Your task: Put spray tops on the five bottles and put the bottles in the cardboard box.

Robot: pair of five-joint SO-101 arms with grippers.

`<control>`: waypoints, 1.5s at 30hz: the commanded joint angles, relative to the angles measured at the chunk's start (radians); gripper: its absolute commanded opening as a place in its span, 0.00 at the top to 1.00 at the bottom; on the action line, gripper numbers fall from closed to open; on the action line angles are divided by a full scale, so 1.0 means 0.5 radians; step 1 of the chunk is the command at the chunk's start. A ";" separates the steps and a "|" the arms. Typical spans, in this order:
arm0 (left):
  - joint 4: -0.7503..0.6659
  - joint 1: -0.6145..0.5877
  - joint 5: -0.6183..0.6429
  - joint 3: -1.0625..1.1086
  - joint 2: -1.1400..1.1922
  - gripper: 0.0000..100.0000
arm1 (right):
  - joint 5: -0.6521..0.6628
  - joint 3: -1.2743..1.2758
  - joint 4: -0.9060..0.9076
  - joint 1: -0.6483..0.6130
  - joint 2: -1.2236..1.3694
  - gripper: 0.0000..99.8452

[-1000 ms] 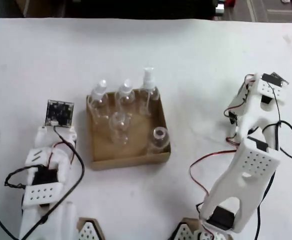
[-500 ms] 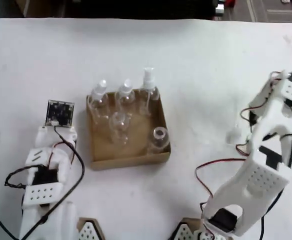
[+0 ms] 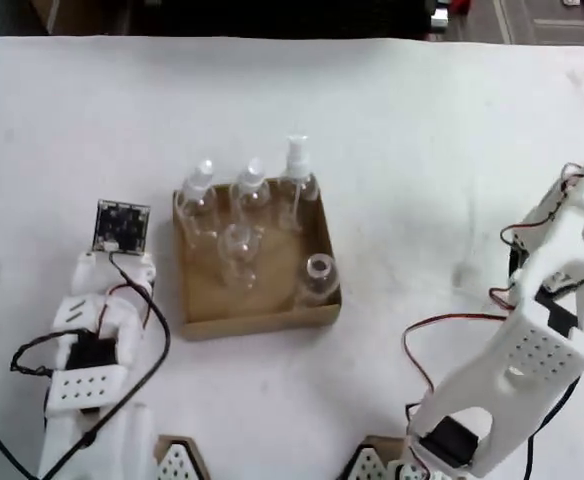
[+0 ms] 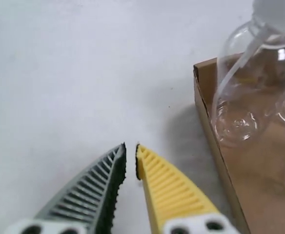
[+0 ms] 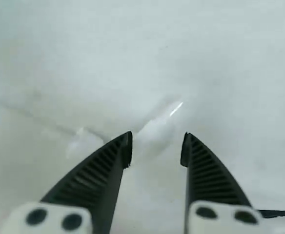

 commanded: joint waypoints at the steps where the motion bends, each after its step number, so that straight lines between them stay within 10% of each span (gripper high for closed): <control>1: -0.043 0.057 -0.028 -0.012 -0.014 0.96 | -0.058 -0.031 0.060 0.094 -0.038 0.86; 13: -0.040 -0.023 -0.012 -0.015 -0.023 0.96 | 0.310 -0.018 0.057 0.180 -0.127 0.86; 45: -0.040 -0.014 -0.012 -0.015 -0.020 0.96 | -0.255 0.138 -0.140 0.106 0.075 0.86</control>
